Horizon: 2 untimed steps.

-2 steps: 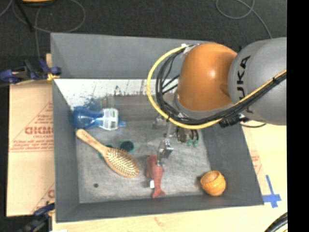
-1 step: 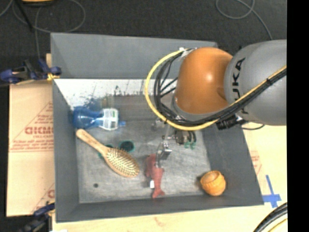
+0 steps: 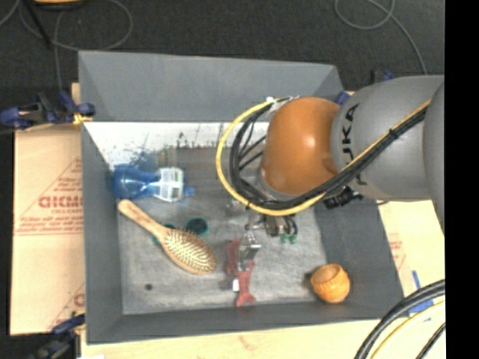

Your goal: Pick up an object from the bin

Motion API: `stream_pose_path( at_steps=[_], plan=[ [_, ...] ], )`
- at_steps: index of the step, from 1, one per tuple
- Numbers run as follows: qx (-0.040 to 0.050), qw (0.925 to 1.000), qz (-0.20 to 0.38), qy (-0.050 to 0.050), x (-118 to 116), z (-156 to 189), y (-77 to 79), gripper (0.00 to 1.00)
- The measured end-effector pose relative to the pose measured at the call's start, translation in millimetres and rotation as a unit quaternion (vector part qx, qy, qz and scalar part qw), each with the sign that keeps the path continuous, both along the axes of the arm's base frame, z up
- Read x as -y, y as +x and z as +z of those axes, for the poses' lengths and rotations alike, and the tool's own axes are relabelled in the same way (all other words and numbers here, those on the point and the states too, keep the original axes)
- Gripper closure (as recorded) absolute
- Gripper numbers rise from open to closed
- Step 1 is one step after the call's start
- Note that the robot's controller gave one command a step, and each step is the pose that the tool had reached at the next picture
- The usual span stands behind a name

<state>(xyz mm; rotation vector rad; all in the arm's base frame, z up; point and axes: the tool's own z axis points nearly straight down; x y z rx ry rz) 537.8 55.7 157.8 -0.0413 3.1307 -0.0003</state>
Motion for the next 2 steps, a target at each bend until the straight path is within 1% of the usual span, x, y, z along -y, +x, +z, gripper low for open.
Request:
stream_pose_path(
  at_steps=[1,2],
  plan=[
    [-0.0014,0.9994,0.034,0.000,-3.1,-60.1,0.0,0.00],
    [0.0013,0.9924,0.123,-0.002,-5.6,-86.5,-6.1,0.00]
  ],
)
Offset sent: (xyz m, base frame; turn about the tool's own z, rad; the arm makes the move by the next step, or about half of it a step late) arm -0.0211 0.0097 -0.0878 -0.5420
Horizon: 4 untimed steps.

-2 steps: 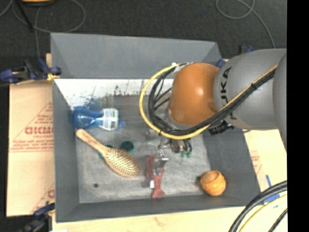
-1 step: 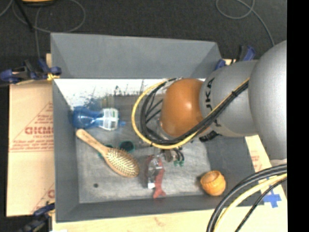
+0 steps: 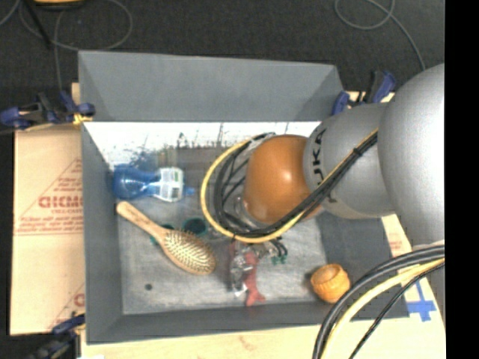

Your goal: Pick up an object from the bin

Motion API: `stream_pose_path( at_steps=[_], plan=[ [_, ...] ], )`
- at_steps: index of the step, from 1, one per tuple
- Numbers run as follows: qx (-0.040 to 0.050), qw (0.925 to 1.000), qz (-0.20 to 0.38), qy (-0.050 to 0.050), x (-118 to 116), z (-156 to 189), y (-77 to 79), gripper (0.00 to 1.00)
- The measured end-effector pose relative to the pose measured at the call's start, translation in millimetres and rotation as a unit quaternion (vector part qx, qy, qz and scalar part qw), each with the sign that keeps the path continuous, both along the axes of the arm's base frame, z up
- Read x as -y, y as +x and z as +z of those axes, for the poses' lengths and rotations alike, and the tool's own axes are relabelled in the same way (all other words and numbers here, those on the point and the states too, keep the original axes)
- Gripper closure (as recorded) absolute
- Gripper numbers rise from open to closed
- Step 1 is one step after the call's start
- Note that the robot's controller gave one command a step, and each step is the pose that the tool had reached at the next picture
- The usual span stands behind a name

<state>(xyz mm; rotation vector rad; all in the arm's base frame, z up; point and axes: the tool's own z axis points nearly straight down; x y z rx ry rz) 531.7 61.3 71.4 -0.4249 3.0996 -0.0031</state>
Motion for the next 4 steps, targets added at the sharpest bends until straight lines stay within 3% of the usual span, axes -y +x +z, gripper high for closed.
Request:
stream_pose_path(
  at_steps=[1,2,3,4],
  plan=[
    [-0.0029,1.0000,0.008,0.002,54.9,3.3,86.2,1.00],
    [-0.0029,1.0000,0.007,0.002,55.0,3.3,86.2,1.00],
    [-0.0022,0.9954,0.095,-0.002,105.9,99.9,29.1,0.00],
    [-0.0046,0.9954,0.095,-0.001,104.1,96.6,28.6,0.00]
  ],
)
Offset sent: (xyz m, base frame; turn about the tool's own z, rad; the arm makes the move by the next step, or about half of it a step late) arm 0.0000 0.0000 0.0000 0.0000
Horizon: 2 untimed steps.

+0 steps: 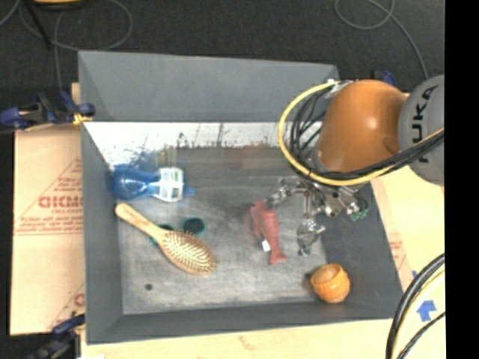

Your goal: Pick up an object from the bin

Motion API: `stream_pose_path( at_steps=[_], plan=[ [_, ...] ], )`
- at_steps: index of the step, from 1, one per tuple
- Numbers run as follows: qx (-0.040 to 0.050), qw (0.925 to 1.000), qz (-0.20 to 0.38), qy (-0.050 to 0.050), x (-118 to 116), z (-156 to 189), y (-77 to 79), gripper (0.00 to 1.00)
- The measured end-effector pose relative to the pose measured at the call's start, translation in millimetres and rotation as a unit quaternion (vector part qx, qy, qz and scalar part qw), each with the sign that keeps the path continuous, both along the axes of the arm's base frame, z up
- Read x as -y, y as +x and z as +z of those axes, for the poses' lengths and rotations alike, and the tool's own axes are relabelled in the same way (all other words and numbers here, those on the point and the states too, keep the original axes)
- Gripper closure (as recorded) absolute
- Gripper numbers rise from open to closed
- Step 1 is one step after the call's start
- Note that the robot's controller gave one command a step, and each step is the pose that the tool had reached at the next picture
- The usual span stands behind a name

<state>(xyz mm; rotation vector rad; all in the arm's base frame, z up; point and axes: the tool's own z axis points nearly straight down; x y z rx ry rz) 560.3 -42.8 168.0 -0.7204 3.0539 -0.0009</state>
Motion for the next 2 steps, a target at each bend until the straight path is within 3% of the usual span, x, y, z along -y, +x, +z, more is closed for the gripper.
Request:
stream_pose_path(
  at_steps=[1,2],
  plan=[
    [0.0046,0.9999,0.012,0.000,-10.6,-43.8,25.2,0.00],
    [-0.0004,0.9996,0.028,-0.001,-15.4,-83.9,68.0,0.00]
  ],
)
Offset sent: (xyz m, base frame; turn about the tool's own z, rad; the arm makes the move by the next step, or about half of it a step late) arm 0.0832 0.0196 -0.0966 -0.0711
